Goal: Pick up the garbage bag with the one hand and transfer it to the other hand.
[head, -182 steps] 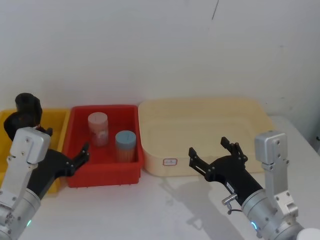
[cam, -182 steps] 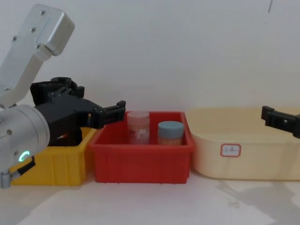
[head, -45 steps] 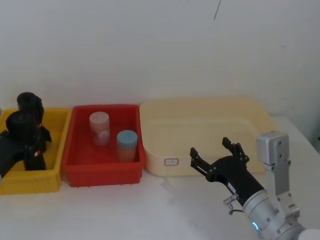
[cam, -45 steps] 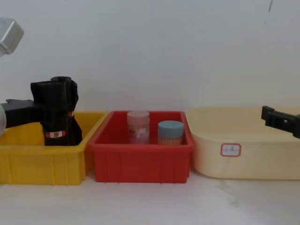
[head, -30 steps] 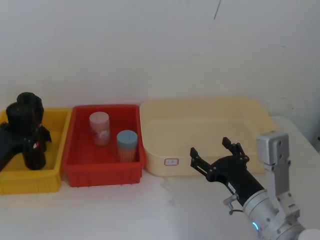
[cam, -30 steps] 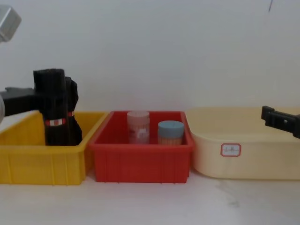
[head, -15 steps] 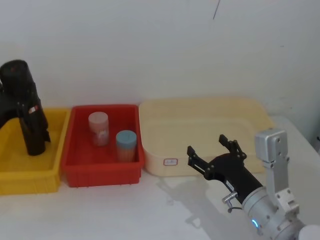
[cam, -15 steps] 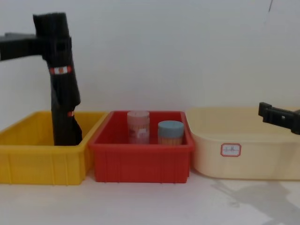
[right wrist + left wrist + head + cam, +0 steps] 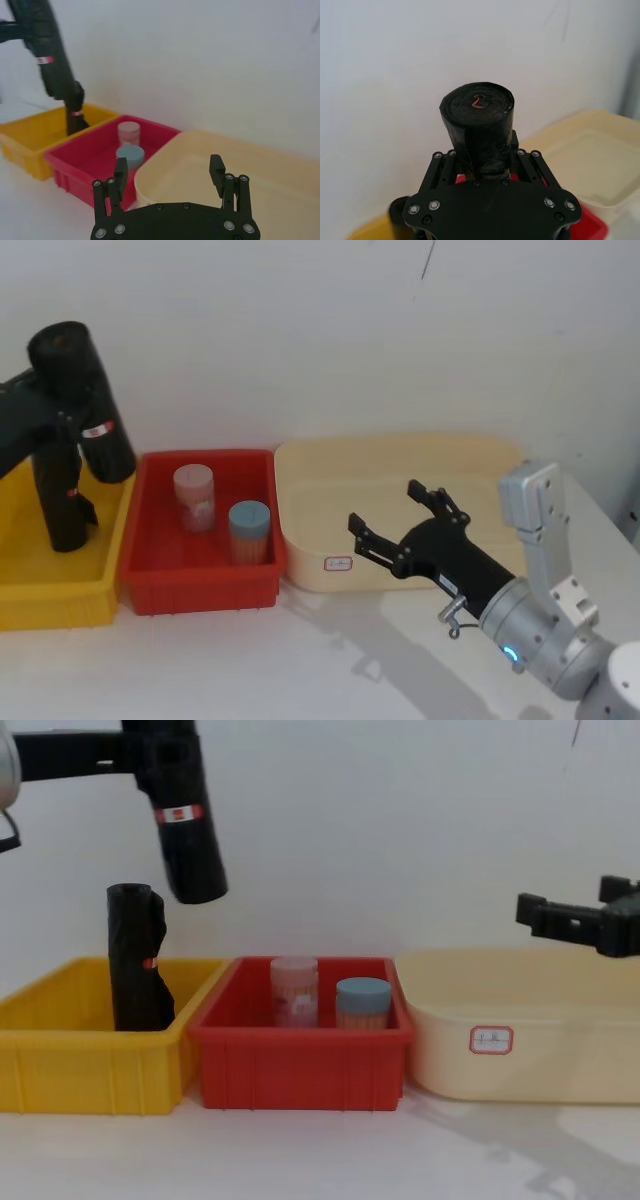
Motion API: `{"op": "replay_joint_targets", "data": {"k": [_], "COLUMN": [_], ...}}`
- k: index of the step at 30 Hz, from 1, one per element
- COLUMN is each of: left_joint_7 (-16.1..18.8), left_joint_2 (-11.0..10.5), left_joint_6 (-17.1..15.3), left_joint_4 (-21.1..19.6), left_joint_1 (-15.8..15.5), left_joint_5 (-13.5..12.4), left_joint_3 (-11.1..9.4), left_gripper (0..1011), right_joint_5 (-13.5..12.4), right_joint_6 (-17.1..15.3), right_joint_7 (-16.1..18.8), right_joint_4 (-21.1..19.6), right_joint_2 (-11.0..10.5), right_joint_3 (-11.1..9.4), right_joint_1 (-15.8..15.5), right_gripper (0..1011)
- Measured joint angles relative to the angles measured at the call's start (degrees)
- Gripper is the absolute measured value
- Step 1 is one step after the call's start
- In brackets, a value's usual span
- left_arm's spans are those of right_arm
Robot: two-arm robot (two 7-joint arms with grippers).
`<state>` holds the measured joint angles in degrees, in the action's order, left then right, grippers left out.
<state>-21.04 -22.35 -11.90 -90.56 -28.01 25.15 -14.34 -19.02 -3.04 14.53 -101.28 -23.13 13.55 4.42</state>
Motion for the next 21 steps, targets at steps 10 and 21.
{"op": "replay_joint_targets", "data": {"k": [10, 21], "left_joint_7": [-6.8, -14.4], "left_joint_2": [-0.1, 0.1], "left_joint_6": [-2.2, -4.3], "left_joint_4": [1.5, 5.1], "left_joint_1": [-3.1, -7.3], "left_joint_5": [3.5, 6.3], "left_joint_3": [-2.6, -5.9], "left_gripper": [447, 447], "right_joint_5": [-2.3, -5.1], "right_joint_6": [-0.7, -1.7], "right_joint_7": [8.4, 17.3], "right_joint_4": [2.0, 5.7], "right_joint_2": [-2.7, -4.3], "right_joint_3": [1.7, 4.2], "right_joint_1": [5.7, 12.9], "right_gripper": [1000, 1000]}}
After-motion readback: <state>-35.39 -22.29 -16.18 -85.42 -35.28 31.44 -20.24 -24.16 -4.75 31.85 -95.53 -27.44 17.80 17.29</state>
